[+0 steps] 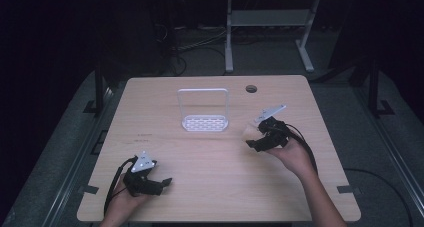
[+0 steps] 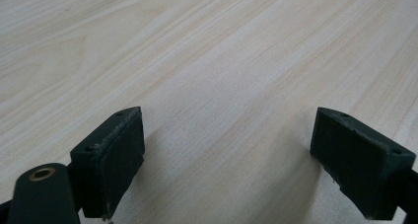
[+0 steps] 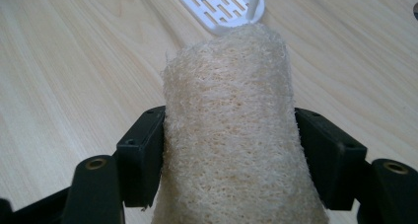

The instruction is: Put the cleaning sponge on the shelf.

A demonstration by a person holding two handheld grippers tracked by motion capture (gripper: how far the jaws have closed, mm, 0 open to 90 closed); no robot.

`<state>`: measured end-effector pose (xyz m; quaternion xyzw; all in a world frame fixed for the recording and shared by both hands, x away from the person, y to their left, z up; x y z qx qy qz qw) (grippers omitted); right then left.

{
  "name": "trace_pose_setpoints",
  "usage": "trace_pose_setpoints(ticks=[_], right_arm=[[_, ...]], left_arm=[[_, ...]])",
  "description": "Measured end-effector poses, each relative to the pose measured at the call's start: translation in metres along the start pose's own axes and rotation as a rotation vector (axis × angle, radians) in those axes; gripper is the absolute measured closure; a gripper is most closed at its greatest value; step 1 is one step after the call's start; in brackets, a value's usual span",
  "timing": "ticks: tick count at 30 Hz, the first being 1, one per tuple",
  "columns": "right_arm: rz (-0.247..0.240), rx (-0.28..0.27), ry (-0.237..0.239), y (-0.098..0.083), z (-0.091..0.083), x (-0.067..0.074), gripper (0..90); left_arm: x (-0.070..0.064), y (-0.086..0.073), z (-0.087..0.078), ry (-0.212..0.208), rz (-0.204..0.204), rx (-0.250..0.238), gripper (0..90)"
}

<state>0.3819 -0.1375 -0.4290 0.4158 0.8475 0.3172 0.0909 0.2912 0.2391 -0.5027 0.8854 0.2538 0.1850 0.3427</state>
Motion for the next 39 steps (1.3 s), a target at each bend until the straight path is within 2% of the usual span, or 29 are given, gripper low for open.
trace_pose_setpoints(ticks=[30, 39], right_arm=[[-0.065, -0.004, 0.028, 0.038, 0.015, 0.024, 31.9], [-0.072, -0.012, 0.058, 0.051, 0.021, 0.033, 31.9]], left_arm=[[0.0, 0.0, 0.0, -0.002, 0.001, -0.003, 12.5], [-0.001, 0.0, 0.0, -0.003, -0.001, -0.003, 12.5]])
Point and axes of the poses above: each handheld gripper's, and its own axes: z roughly forward along the jaws, y roughly out of its top, x roughly to its left, the point moved 4 cm from there along z, roughly forward along the jaws, and after that the axes turned 12 degrees about z, right-handed, at the moved point
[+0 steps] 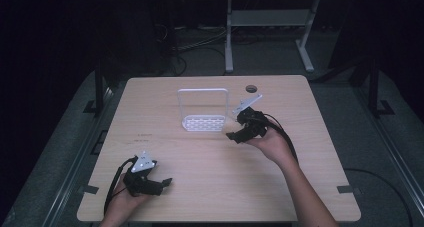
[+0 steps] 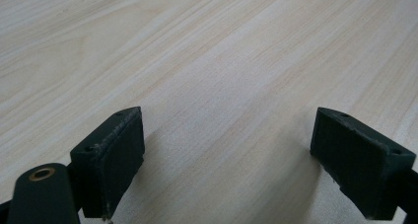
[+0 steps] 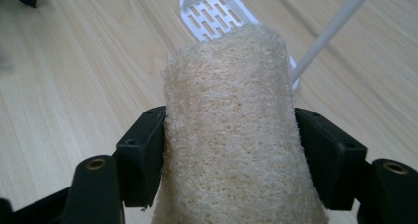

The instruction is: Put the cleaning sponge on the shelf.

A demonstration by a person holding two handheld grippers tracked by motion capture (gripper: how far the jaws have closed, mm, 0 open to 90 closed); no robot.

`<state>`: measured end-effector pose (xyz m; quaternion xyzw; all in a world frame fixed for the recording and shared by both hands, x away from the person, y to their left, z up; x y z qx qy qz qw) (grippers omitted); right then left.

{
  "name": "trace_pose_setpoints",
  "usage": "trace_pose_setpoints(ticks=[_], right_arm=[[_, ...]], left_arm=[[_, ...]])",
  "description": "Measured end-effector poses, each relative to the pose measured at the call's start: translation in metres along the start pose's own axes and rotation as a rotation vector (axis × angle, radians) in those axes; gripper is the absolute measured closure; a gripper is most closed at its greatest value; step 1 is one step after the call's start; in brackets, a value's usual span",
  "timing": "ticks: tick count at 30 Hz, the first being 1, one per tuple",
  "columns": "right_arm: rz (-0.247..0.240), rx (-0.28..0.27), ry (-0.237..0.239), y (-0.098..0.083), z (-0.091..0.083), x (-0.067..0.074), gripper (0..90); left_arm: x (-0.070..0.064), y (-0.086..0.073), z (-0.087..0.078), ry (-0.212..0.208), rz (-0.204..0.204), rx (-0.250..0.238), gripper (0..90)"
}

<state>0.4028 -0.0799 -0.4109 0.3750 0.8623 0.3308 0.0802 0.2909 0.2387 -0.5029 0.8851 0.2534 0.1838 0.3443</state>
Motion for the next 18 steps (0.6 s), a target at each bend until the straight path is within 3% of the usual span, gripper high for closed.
trace_pose_setpoints(ticks=[18], right_arm=[[-0.031, 0.002, 0.018, 0.024, 0.02, 0.014, 31.9]], left_arm=[[0.0, 0.0, 0.0, -0.001, 0.0, 0.001, 12.5]])
Point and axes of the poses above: each handheld gripper's, and its own axes: z roughly forward along the jaws, y roughly out of its top, x roughly to its left, the point moved 4 cm from there along z, roughly forward along the jaws, and after that the axes turned 12 degrees about z, right-handed, at the moved point
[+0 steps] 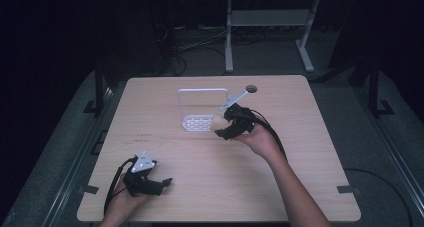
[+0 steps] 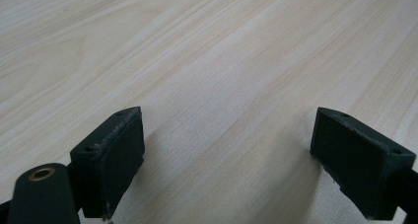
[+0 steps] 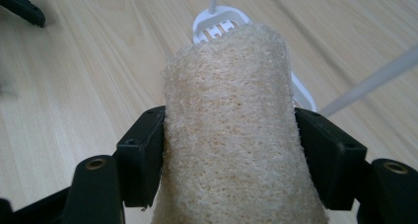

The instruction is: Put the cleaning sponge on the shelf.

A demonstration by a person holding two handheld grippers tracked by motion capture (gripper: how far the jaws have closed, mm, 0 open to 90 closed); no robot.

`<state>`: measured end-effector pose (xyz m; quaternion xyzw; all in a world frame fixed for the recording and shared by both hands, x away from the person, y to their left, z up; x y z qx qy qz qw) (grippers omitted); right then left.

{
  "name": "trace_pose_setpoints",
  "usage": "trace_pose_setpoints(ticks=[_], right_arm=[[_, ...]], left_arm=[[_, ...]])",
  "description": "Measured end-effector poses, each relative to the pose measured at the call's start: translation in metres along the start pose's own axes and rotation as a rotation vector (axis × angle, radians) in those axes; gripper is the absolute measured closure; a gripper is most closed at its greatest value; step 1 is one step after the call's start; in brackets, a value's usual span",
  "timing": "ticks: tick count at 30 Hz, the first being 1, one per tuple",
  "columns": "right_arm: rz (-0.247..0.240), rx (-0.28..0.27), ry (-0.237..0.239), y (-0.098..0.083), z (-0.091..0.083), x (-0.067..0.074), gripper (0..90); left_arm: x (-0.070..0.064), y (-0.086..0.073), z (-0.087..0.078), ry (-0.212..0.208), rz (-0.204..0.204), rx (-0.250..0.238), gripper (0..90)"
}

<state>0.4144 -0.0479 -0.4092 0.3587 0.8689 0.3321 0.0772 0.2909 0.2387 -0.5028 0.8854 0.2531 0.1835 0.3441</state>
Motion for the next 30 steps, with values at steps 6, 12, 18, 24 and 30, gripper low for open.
trace_pose_setpoints(ticks=[6, 12, 18, 24, 30], right_arm=[[-0.014, 0.0, 0.007, 0.011, 0.008, 0.004, 32.0], [-0.022, 0.003, 0.013, 0.019, 0.017, 0.007, 32.0], [-0.032, -0.006, 0.015, 0.028, 0.025, 0.01, 32.0], [-0.038, 0.0, 0.007, 0.034, 0.035, 0.013, 32.0], [-0.041, -0.005, 0.002, 0.039, 0.047, 0.015, 32.0]], left_arm=[[0.0, 0.0, 0.0, -0.002, 0.002, -0.002, 12.5], [0.0, 0.0, 0.0, -0.001, 0.007, 0.0, 12.5], [0.0, 0.0, 0.0, -0.001, 0.005, -0.001, 12.5], [-0.001, 0.0, 0.0, -0.001, 0.005, -0.002, 12.5], [-0.001, 0.0, 0.0, 0.0, 0.005, -0.002, 12.5]])
Point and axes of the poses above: each handheld gripper's, and its own axes: z roughly forward along the jaws, y roughly out of its top, x roughly to its left, the point moved 4 cm from there along z, roughly forward along the jaws, and after that the axes turned 12 degrees about z, right-handed, at the moved point
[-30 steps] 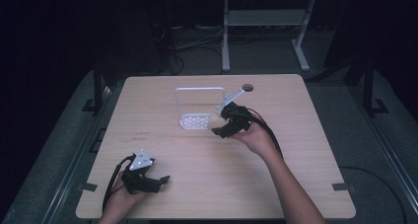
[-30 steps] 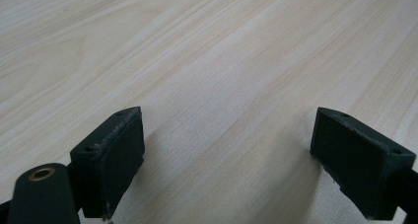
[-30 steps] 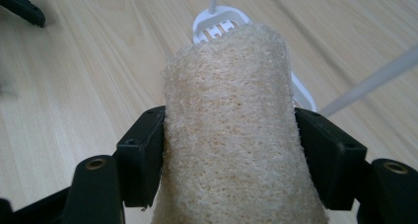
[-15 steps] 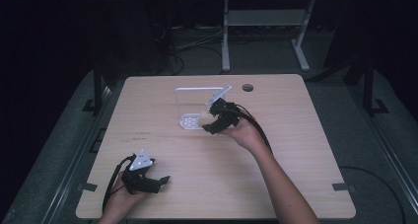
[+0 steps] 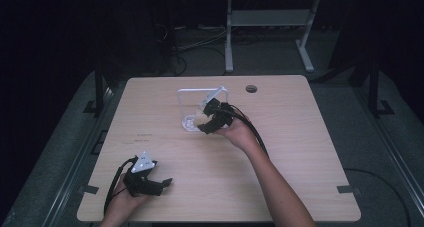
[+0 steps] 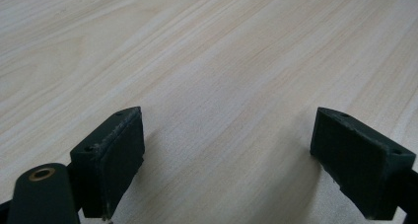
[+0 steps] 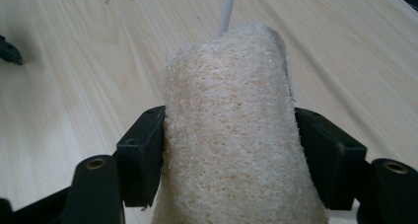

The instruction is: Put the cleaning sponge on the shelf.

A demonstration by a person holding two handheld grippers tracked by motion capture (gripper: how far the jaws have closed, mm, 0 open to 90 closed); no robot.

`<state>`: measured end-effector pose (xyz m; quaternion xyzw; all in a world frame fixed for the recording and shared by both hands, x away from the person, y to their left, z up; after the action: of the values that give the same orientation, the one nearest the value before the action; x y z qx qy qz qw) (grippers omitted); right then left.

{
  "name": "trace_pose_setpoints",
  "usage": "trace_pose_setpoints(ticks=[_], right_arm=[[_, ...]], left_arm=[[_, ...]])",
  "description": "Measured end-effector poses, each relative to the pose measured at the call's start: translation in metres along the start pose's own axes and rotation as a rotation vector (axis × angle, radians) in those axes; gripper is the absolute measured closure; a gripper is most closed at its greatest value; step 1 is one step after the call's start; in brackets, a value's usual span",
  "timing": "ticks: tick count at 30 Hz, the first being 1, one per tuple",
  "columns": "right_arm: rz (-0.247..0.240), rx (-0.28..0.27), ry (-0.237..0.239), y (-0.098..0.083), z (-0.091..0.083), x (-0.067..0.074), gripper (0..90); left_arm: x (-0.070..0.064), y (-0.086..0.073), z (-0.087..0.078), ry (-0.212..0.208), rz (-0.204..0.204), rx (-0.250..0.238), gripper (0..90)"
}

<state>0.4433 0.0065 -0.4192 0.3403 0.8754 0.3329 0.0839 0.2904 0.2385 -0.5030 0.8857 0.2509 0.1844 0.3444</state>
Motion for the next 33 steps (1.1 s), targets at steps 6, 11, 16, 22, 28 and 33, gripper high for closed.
trace_pose_setpoints(ticks=[6, 11, 16, 22, 28, 33], right_arm=[[0.002, 0.001, 0.003, 0.002, 0.012, -0.001, 32.0], [0.003, 0.002, 0.002, 0.003, 0.021, -0.001, 32.0], [0.007, 0.008, -0.003, 0.004, 0.032, -0.001, 31.9], [0.008, 0.008, -0.01, 0.004, 0.043, -0.002, 31.9], [0.014, 0.003, -0.013, 0.005, 0.052, -0.003, 31.9], [0.016, 0.006, -0.013, 0.007, 0.058, -0.004, 31.9]], left_arm=[[0.0, 0.0, 0.0, 0.001, 0.0, -0.001, 12.5], [0.0, 0.0, 0.0, 0.001, -0.002, -0.002, 12.5], [0.0, 0.0, 0.0, 0.0, -0.002, -0.002, 12.4], [0.0, 0.0, 0.0, 0.0, 0.0, 0.0, 12.4], [0.0, 0.0, 0.0, 0.0, -0.001, -0.001, 12.5], [0.0, 0.0, 0.0, 0.0, -0.002, -0.002, 12.4]])
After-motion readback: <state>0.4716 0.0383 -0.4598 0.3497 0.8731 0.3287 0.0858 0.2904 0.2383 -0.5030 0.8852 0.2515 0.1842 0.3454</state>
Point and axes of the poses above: each handheld gripper's, and its own axes: z roughly forward along the jaws, y roughly out of its top, x roughly to its left, the point moved 4 cm from there along z, roughly forward along the jaws, and after that the axes turned 12 degrees about z, right-handed, at the moved point
